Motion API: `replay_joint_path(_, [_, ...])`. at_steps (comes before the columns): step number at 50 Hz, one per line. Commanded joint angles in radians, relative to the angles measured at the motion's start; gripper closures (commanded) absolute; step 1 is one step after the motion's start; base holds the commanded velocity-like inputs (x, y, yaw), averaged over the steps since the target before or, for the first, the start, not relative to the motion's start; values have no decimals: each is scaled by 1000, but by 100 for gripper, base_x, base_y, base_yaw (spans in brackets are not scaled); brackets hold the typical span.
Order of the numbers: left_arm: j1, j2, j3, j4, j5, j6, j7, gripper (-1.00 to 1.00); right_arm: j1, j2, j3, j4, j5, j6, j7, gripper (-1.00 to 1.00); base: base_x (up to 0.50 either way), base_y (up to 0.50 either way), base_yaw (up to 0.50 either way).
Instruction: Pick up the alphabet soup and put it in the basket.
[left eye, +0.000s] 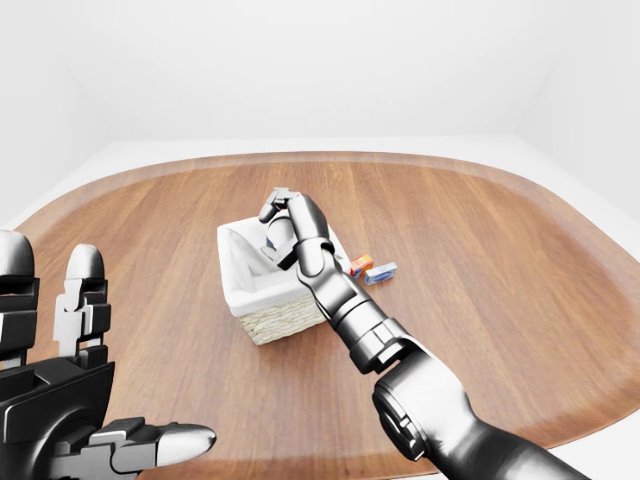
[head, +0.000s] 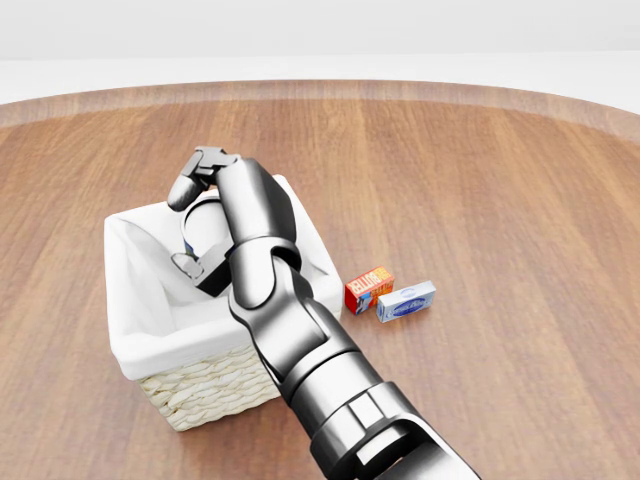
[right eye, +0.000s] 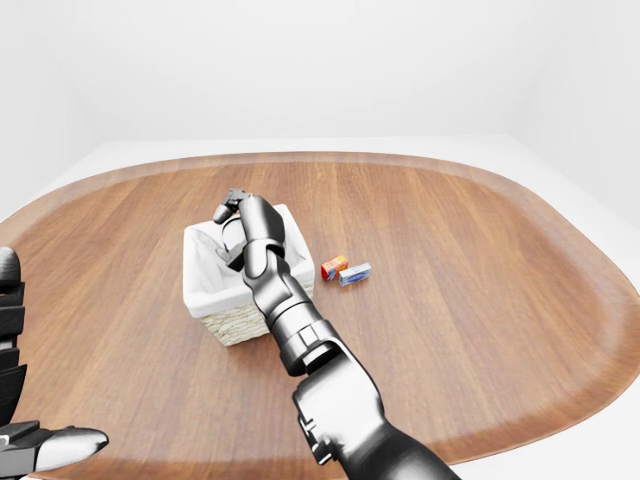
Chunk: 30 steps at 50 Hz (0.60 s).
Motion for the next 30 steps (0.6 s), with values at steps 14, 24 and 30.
replay_joint_path(14, [2,12,15,0,-25,0,4,-100,-4,19,6,24,20,-26,-35,100,0,0,0])
replay_joint_path(24, [6,16,14,0,-30,0,9,-100,8,29,12,23,-1,-28,-37,-100,0,0,0])
replay_joint_path(30, [1,12,11,0,-21,0,7,-100,8,29,12,27,-2,-31,-39,-100,0,0,0])
